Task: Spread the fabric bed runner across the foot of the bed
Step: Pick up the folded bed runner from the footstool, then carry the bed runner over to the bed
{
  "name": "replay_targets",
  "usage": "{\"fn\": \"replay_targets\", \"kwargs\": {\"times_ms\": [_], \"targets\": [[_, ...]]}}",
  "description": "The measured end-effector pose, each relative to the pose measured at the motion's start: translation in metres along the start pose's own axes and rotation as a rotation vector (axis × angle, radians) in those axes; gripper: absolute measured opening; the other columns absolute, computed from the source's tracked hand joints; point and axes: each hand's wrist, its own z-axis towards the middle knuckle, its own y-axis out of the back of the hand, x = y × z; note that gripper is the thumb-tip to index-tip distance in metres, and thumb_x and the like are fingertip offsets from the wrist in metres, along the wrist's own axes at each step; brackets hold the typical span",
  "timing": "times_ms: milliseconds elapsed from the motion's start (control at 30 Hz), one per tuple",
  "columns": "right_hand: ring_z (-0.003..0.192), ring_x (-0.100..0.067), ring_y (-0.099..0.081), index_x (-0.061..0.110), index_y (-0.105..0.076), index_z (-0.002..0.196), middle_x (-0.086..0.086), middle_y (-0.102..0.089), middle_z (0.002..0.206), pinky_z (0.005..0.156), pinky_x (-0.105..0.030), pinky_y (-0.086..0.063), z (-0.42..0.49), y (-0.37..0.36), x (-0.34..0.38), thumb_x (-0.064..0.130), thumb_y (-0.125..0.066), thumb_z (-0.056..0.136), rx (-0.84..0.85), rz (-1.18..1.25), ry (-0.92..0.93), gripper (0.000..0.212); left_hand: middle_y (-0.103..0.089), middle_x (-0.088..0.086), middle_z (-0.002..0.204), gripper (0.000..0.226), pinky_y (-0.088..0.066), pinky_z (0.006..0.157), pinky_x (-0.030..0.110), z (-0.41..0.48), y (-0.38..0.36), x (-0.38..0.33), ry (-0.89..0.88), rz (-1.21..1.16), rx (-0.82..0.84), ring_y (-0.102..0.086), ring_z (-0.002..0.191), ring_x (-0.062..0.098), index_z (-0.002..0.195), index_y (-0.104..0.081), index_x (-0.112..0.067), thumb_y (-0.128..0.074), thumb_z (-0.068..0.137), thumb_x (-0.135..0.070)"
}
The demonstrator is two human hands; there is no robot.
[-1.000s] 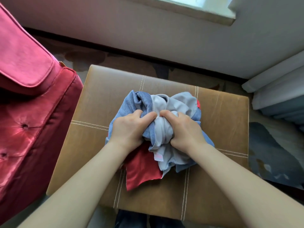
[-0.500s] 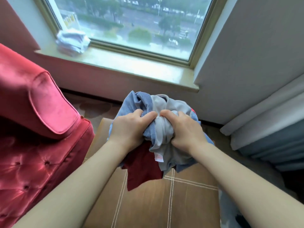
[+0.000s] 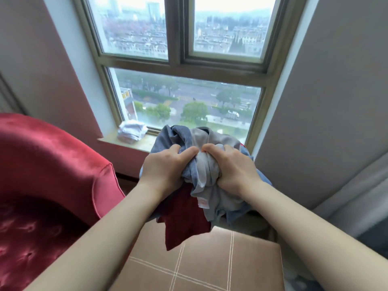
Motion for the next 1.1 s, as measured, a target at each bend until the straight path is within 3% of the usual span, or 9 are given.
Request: {"fn": "replay_targets", "kwargs": {"times_ms": [100, 367, 500, 733, 1000, 1100], "targets": [[0.108, -0.027, -0.050, 0.042, -0.030, 0.131, -0.001, -0.051, 0.118, 0.073, -0.040, -0.047, 0.017, 0.031, 0.017, 0.021, -0.061, 0.072, -0.033, 0.006, 0.058, 0.071, -0.058, 0.001, 0.088, 0.055, -0.036, 0.049, 0.030, 0.005, 0.033, 0.014, 0.048, 0.023, -0.057, -0.065, 0.072, 0.030, 0.121, -0.051, -0.037, -0.070, 0.069, -0.034], [0.101, -0.028, -0.053, 0.043, -0.031, 0.127, -0.001, -0.053, 0.114, 0.066, -0.036, -0.044, 0.062, 0.072, 0.080, 0.020, -0.060, 0.067, -0.110, 0.042, 0.257, 0.070, -0.058, 0.000, 0.094, 0.060, -0.041, 0.054, 0.032, -0.014, 0.097, 0.066, 0.203, 0.120, -0.122, -0.063, 0.075, 0.031, 0.126, -0.047, -0.040, -0.068, 0.070, -0.038], [0.096, -0.029, -0.055, 0.043, -0.032, 0.123, -0.001, -0.054, 0.109, 0.064, -0.036, -0.044, 0.078, 0.076, 0.120, 0.022, -0.059, 0.066, -0.136, 0.069, 0.356, 0.067, -0.059, 0.001, 0.091, 0.061, -0.040, 0.052, 0.031, -0.038, 0.123, 0.092, 0.287, 0.200, -0.121, -0.063, 0.071, 0.031, 0.125, -0.051, -0.037, -0.071, 0.068, -0.029], [0.094, -0.029, -0.057, 0.038, -0.039, 0.122, 0.003, -0.055, 0.113, 0.065, -0.037, -0.049, 0.095, 0.086, 0.217, 0.019, -0.063, 0.065, -0.147, 0.145, 0.613, 0.065, -0.056, 0.000, 0.092, 0.058, -0.032, 0.049, 0.027, -0.102, 0.176, 0.140, 0.510, 0.401, -0.077, -0.064, 0.073, 0.026, 0.131, -0.044, -0.042, -0.064, 0.079, -0.025], [0.088, -0.029, -0.057, 0.037, -0.040, 0.125, 0.001, -0.055, 0.109, 0.060, -0.032, -0.036, 0.080, 0.113, 0.335, 0.018, -0.066, 0.066, -0.184, 0.212, 0.824, 0.068, -0.055, 0.001, 0.099, 0.063, -0.033, 0.052, 0.029, -0.190, 0.250, 0.176, 0.693, 0.563, -0.091, -0.064, 0.080, 0.029, 0.137, -0.039, -0.040, -0.054, 0.082, -0.013], [0.089, -0.031, -0.057, 0.037, -0.039, 0.127, -0.002, -0.055, 0.109, 0.058, -0.033, -0.038, 0.062, 0.123, 0.376, 0.017, -0.065, 0.065, -0.189, 0.211, 0.890, 0.070, -0.056, 0.002, 0.101, 0.064, -0.034, 0.053, 0.030, -0.231, 0.274, 0.180, 0.767, 0.578, -0.099, -0.064, 0.083, 0.031, 0.136, -0.040, -0.039, -0.057, 0.079, -0.013]]}}
